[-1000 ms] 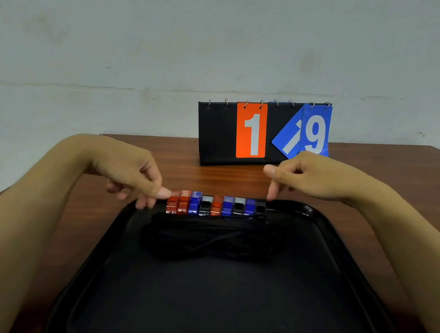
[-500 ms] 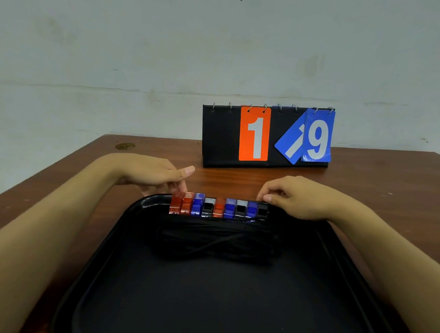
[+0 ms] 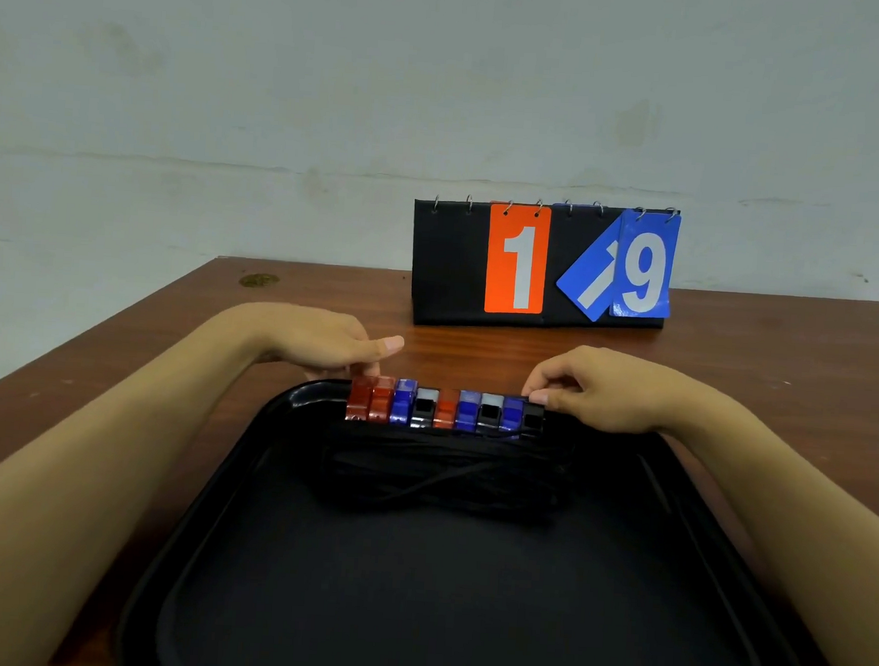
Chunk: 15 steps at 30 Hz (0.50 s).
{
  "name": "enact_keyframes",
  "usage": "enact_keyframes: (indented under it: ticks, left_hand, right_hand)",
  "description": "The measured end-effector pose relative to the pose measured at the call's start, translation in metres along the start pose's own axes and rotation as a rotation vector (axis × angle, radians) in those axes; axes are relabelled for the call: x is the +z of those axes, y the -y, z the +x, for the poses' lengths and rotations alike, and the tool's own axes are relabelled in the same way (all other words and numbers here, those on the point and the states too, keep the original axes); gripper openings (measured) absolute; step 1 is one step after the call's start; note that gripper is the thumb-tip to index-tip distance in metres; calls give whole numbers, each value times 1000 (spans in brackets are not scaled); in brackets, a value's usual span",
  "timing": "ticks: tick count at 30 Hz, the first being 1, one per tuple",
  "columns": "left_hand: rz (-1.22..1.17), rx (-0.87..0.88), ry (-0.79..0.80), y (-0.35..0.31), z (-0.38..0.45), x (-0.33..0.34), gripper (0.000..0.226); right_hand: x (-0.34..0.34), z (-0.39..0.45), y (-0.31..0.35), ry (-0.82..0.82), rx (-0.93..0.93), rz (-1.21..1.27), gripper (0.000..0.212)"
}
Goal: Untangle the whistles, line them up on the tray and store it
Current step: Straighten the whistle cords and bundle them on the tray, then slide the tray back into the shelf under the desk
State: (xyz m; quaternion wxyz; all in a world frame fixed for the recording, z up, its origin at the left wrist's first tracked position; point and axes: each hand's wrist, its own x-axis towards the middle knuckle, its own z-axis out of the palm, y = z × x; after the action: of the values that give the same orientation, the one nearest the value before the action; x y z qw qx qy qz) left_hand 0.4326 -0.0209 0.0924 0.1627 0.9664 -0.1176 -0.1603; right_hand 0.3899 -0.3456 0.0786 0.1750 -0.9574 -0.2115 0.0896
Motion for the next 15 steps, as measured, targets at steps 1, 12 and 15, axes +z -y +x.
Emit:
enact_keyframes:
  ticks: [1,12,15]
  left_hand:
    - [-9,-12,14,-3,-7,-1,111]
    - [-270,-112,-9,25,-96,2,40]
    - [-307,-157,-4,27,-123,15,35]
  right_hand:
    - [0,-1,1,-16,10,-2,13]
    - [-4,-70,4,-98,445,-149,43]
    - [3,-96,15,-56,524,-96,40]
